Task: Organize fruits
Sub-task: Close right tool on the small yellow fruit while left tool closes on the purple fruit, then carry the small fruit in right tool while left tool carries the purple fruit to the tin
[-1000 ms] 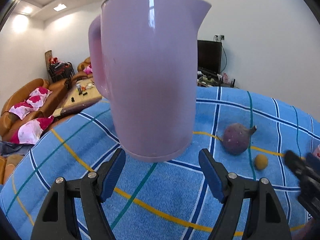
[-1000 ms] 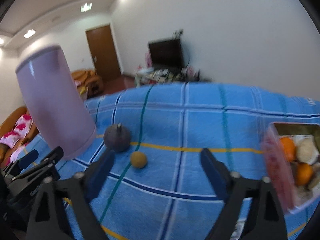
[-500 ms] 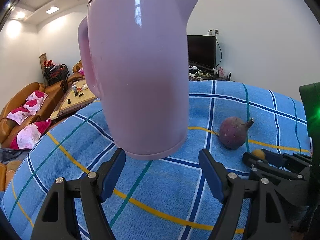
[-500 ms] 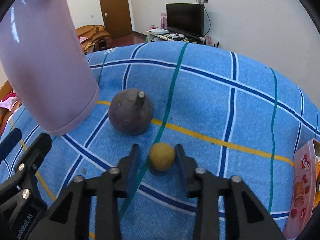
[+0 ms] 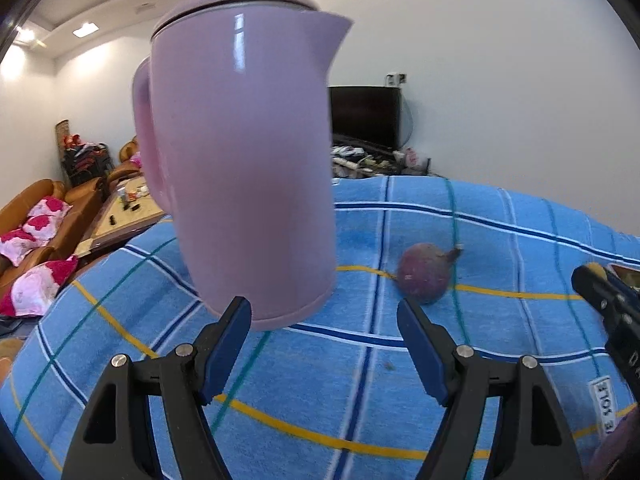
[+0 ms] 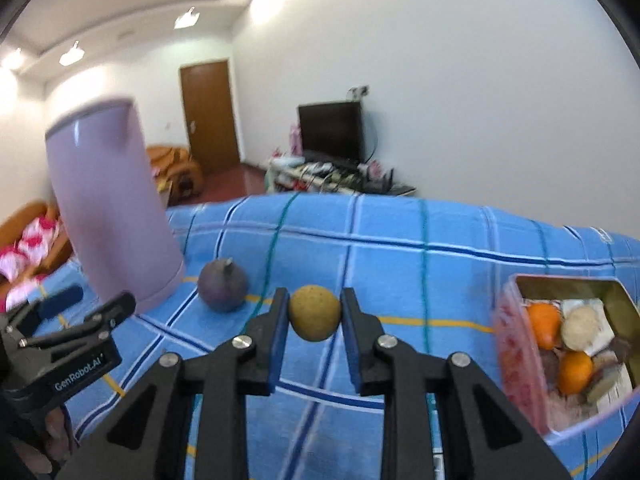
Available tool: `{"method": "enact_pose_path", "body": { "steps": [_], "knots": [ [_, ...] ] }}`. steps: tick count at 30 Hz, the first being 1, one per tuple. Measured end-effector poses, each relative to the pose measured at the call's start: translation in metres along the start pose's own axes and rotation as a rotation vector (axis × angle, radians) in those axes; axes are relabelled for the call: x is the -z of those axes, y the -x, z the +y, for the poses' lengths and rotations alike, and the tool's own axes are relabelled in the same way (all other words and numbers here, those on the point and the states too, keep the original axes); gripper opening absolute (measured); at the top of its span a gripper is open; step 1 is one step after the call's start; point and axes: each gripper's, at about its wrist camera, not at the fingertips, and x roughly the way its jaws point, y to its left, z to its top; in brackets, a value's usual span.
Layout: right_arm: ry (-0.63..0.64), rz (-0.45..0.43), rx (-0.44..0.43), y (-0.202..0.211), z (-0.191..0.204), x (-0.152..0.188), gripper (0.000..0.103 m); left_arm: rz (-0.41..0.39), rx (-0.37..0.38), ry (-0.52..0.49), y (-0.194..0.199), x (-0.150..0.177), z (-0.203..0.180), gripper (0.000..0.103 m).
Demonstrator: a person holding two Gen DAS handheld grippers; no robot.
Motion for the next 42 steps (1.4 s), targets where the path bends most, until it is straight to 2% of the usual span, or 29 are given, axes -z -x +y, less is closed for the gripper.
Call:
{"method": "enact_pose_path", "body": {
  "steps": [5, 8, 12, 17, 19, 20, 21, 28, 36, 42],
  "knots": [
    [-0.026, -0.024, -0.019, 0.011, -0.009, 0.0, 0.028, 0.078, 0.077, -0.058, -0.007, -0.012, -0.028, 0.077],
    [-0.047, -0.036, -0.035, 0.017, -0.014, -0.003, 0.028, 0.148, 0.12, -0.084, -0.03, -0.03, -0.05, 0.077],
    [-0.033, -0.045, -0.04, 0.016, -0.013, -0.002, 0.028, 0.183, 0.117, -0.136, -0.062, -0.039, -0.078, 0.077],
    [-0.022, -0.055, -0.043, 0.016, -0.011, -0.004, 0.028, 0.221, 0.036, -0.15, -0.096, -0.042, -0.089, 0.077],
    [-0.018, -0.056, -0.045, 0.015, -0.011, -0.004, 0.028, 0.225, 0.007, -0.151, -0.106, -0.041, -0.089, 0.065],
    [-0.017, -0.056, -0.045, 0.016, -0.011, -0.004, 0.028, 0.243, 0.01, -0.154, -0.111, -0.039, -0.089, 0.056],
    [-0.015, -0.054, -0.046, 0.016, -0.011, -0.004, 0.028, 0.265, 0.028, -0.153, -0.114, -0.038, -0.09, 0.053],
    [-0.005, -0.045, -0.042, 0.014, -0.006, -0.002, 0.028, 0.253, 0.04, -0.142, -0.11, -0.04, -0.088, 0.053],
    [0.007, -0.103, -0.028, 0.022, -0.004, -0.002, 0.028, 0.09, -0.002, -0.094, -0.059, -0.032, -0.076, 0.053],
    [0.033, -0.137, -0.01, 0.029, 0.005, 0.0, 0.028, 0.046, -0.021, -0.044, -0.027, -0.017, -0.064, 0.053]
  ]
}}
